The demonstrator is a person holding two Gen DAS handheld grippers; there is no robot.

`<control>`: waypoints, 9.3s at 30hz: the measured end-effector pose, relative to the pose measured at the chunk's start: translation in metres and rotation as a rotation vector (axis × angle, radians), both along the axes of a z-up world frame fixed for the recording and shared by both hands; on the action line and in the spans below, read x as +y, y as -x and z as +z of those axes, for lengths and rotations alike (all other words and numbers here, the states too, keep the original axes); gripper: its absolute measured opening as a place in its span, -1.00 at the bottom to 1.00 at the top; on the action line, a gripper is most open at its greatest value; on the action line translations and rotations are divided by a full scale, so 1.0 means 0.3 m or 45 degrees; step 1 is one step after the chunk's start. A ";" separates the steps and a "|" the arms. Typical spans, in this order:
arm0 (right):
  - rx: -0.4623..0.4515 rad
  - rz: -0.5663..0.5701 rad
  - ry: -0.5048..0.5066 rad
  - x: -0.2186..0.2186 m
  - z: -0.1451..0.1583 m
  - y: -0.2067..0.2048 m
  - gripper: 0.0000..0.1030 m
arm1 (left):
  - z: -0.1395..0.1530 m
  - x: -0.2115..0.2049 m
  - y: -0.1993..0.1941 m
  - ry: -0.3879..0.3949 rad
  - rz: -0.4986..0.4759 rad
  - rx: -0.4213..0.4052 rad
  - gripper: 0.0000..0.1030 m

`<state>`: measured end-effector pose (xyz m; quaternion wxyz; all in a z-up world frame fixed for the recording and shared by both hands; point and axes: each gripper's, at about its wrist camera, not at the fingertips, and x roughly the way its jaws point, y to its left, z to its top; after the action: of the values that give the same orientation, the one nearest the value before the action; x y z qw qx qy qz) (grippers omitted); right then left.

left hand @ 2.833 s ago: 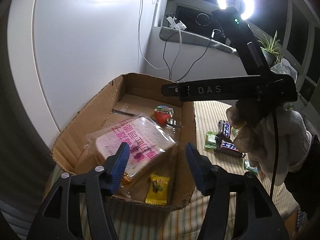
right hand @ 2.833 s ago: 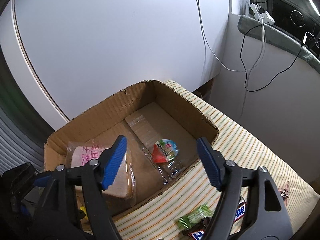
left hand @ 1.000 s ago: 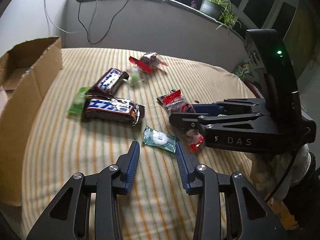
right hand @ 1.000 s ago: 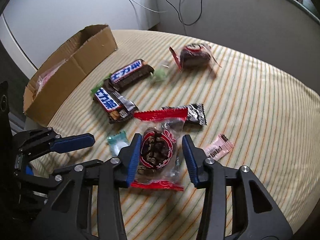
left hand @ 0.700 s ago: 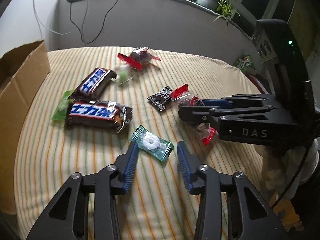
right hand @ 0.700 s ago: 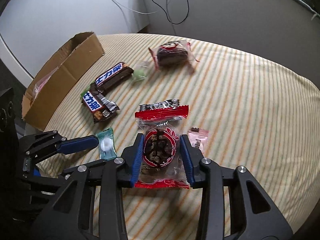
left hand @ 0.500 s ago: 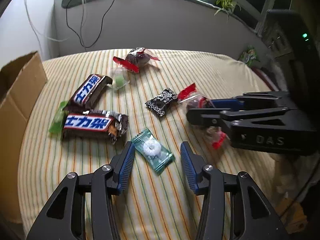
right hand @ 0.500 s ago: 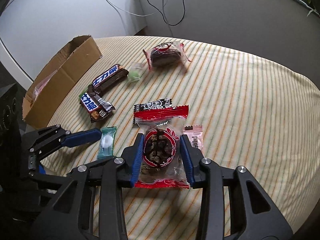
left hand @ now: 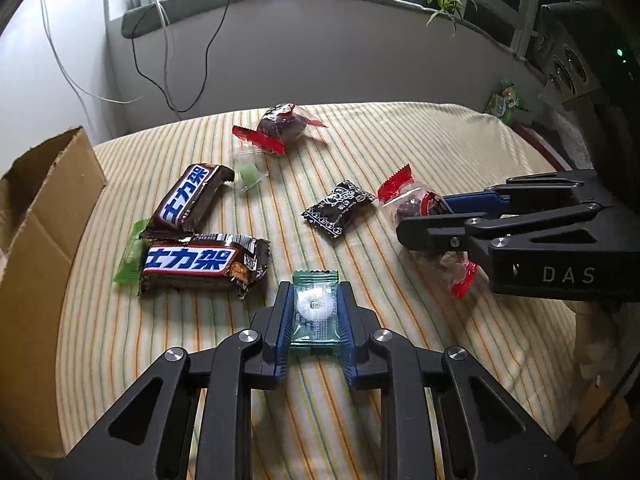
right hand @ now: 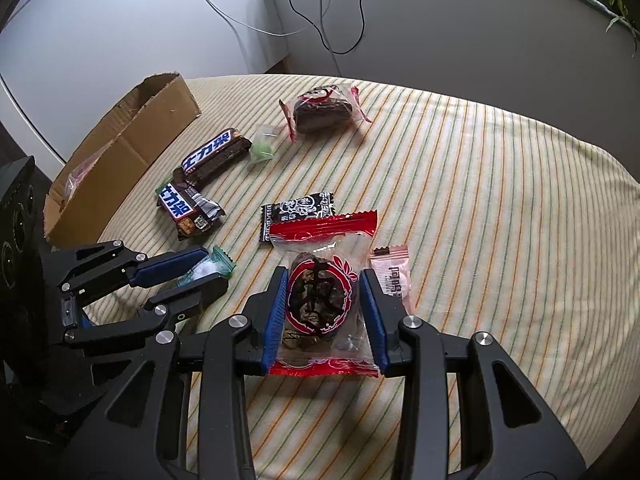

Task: Organize snacks
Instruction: 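Grasp the red-wrapped cake with the right gripper while the left grasps the green mint packet, then release the cake and mint packet into the box with both grippers, then move both grippers back over the remaining snacks on the bed, then grasp a Snickers bar with the left gripper while the right grasps the pink candy, then carry the Snickers bar and pink candy into the box and open both grippers, then move both grippers back over the snacks on the bed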

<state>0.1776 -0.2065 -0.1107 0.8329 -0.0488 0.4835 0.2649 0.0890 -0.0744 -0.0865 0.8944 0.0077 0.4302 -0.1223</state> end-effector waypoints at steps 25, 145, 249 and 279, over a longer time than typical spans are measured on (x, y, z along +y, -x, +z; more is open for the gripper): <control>-0.212 0.207 -0.043 0.381 0.257 0.009 -0.28 | 0.213 0.424 0.124 0.110 0.324 -0.246 -0.61; -0.094 -0.063 0.148 -0.097 -0.038 -0.042 0.13 | -0.025 0.157 -0.135 0.071 0.331 0.050 0.19; -0.293 0.470 0.061 1.021 0.191 -0.168 0.52 | 0.174 0.768 0.118 0.106 0.667 -0.209 -0.04; -0.321 0.173 0.074 0.393 0.240 -0.141 0.60 | 0.217 0.441 0.087 0.126 0.397 -0.248 -0.04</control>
<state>0.2199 -0.0886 -0.0386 0.8653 -0.1384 0.3782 0.2985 0.0630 0.0579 -0.0213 0.9392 -0.0912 0.3311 -0.0019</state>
